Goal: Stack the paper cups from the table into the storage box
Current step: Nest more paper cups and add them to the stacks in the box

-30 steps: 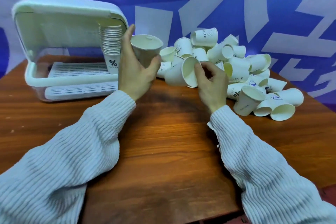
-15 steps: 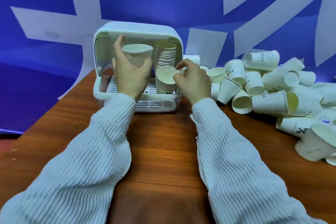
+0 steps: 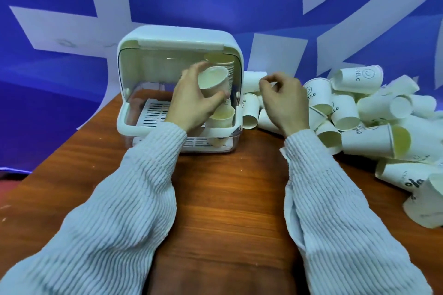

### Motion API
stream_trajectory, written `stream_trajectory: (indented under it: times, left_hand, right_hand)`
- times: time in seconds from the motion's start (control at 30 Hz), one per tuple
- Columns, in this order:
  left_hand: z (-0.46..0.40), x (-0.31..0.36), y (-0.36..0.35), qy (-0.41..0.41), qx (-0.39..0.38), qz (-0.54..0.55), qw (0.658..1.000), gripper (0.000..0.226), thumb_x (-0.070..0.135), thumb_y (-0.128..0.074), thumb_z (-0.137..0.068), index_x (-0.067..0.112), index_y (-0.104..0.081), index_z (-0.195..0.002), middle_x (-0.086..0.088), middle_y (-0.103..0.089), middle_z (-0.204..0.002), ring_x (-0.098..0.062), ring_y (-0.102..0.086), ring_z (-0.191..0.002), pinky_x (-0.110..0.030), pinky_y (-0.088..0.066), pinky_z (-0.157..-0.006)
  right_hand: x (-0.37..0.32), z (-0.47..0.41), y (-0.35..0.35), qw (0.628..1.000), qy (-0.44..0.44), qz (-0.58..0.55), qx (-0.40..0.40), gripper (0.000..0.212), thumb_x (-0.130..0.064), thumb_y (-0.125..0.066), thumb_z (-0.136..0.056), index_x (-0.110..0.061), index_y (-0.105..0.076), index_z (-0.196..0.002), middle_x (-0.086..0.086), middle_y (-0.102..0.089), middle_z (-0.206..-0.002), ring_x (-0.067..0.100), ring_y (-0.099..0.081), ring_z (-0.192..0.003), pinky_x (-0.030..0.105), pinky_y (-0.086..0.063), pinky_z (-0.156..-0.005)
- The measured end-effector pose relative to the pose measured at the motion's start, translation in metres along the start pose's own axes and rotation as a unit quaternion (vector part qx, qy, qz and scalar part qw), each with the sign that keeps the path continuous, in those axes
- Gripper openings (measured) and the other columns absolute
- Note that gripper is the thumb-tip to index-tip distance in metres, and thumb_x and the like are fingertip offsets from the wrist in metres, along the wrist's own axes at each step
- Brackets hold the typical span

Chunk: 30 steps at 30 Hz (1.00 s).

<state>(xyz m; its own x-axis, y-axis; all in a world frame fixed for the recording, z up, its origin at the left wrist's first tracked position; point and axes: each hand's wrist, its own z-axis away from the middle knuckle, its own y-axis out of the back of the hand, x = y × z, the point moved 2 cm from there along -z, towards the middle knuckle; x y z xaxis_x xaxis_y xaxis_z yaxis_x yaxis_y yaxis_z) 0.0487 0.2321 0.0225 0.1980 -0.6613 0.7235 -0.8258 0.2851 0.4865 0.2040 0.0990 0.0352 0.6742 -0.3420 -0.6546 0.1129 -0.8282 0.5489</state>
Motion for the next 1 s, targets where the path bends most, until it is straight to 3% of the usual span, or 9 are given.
stream_trajectory:
  times: [0.1,0.17,0.27,0.33,0.47,0.63,0.83,0.93,1.0]
  left_hand:
    - [0.0,0.001,-0.017,-0.019,-0.063,-0.1,0.993,0.075,0.048,-0.074,-0.085,0.022,-0.043,-0.149,-0.008,-0.047,-0.141,-0.029,-0.048,-0.131,-0.041,-0.04,-0.109]
    - [0.002,-0.001,-0.025,-0.041,-0.097,-0.233,0.967,0.072,0.065,-0.058,-0.087,0.023,-0.049,-0.144,-0.011,-0.047,-0.137,-0.036,-0.046,-0.128,-0.049,-0.042,-0.105]
    - [0.007,-0.007,-0.033,-0.049,-0.135,-0.352,0.925,0.09,0.089,-0.026,-0.08,0.025,-0.054,-0.137,-0.01,-0.047,-0.139,-0.035,-0.04,-0.131,-0.052,-0.035,-0.105]
    - [0.008,-0.008,-0.033,-0.044,-0.114,-0.333,0.935,0.091,0.089,-0.021,-0.081,0.025,-0.054,-0.137,-0.01,-0.049,-0.139,-0.034,-0.039,-0.131,-0.052,-0.032,-0.106]
    - [0.009,-0.001,-0.025,-0.065,-0.018,-0.23,0.971,0.07,0.075,-0.039,-0.089,0.026,-0.055,-0.138,-0.006,-0.053,-0.137,-0.03,-0.037,-0.133,-0.048,-0.032,-0.106]
    - [0.021,0.015,-0.02,-0.131,0.045,-0.149,0.979,0.05,0.05,-0.052,-0.091,0.022,-0.06,-0.132,-0.003,-0.056,-0.131,-0.028,-0.039,-0.132,-0.041,-0.033,-0.106]
    - [0.035,0.034,-0.016,-0.19,0.084,-0.112,0.972,0.047,0.03,-0.055,-0.084,0.016,-0.061,-0.129,-0.006,-0.057,-0.13,-0.031,-0.043,-0.129,-0.047,-0.039,-0.107]
    - [0.043,0.04,-0.019,-0.278,0.044,-0.13,0.951,0.057,0.031,-0.061,-0.078,0.016,-0.059,-0.134,-0.006,-0.056,-0.135,-0.033,-0.044,-0.133,-0.052,-0.04,-0.106]
    - [0.046,0.045,-0.026,-0.339,-0.016,-0.177,0.924,0.073,0.038,-0.064,-0.076,0.02,-0.049,-0.146,-0.007,-0.05,-0.146,-0.034,-0.039,-0.14,-0.055,-0.036,-0.111]
  right_hand:
    - [0.015,-0.01,0.02,1.0,-0.013,0.024,-0.003,0.028,-0.035,-0.05,-0.093,-0.029,-0.074,-0.107,-0.008,-0.069,-0.081,0.024,-0.066,-0.09,0.04,-0.053,-0.081]
    - [0.028,-0.013,0.025,0.996,-0.006,0.071,-0.056,0.03,-0.029,-0.049,-0.092,-0.031,-0.073,-0.11,-0.009,-0.07,-0.087,0.024,-0.064,-0.096,0.04,-0.052,-0.085]
    - [0.048,-0.016,0.02,0.98,-0.011,0.134,-0.149,0.03,-0.028,-0.054,-0.093,-0.031,-0.072,-0.117,-0.008,-0.073,-0.109,0.021,-0.063,-0.11,0.04,-0.051,-0.095]
    - [0.059,-0.017,0.017,0.967,-0.009,0.177,-0.184,0.032,-0.031,-0.059,-0.091,-0.031,-0.072,-0.121,-0.005,-0.071,-0.122,0.023,-0.061,-0.117,0.041,-0.05,-0.098]
    - [0.073,-0.007,0.01,0.912,0.029,0.343,-0.224,0.05,-0.029,-0.066,-0.087,-0.035,-0.059,-0.136,0.004,-0.056,-0.141,0.034,-0.044,-0.131,0.048,-0.033,-0.108]
    - [0.08,0.007,-0.006,0.901,0.049,0.393,-0.177,0.061,-0.021,-0.065,-0.082,-0.029,-0.053,-0.141,0.009,-0.048,-0.138,0.035,-0.037,-0.131,0.049,-0.027,-0.109]
    - [0.075,0.033,0.008,0.933,0.046,0.332,-0.131,0.058,-0.029,-0.071,-0.078,-0.027,-0.052,-0.132,0.01,-0.052,-0.139,0.032,-0.035,-0.14,0.054,-0.009,-0.123]
    - [0.057,0.033,0.038,0.974,0.035,0.196,-0.109,0.062,-0.053,-0.069,-0.077,-0.031,-0.058,-0.135,0.005,-0.058,-0.131,0.028,-0.049,-0.128,0.044,-0.029,-0.113]
    - [0.042,0.034,0.057,0.988,0.043,0.046,-0.144,0.058,-0.05,-0.074,-0.08,-0.028,-0.063,-0.132,-0.001,-0.062,-0.123,0.011,-0.057,-0.115,0.022,-0.041,-0.099]
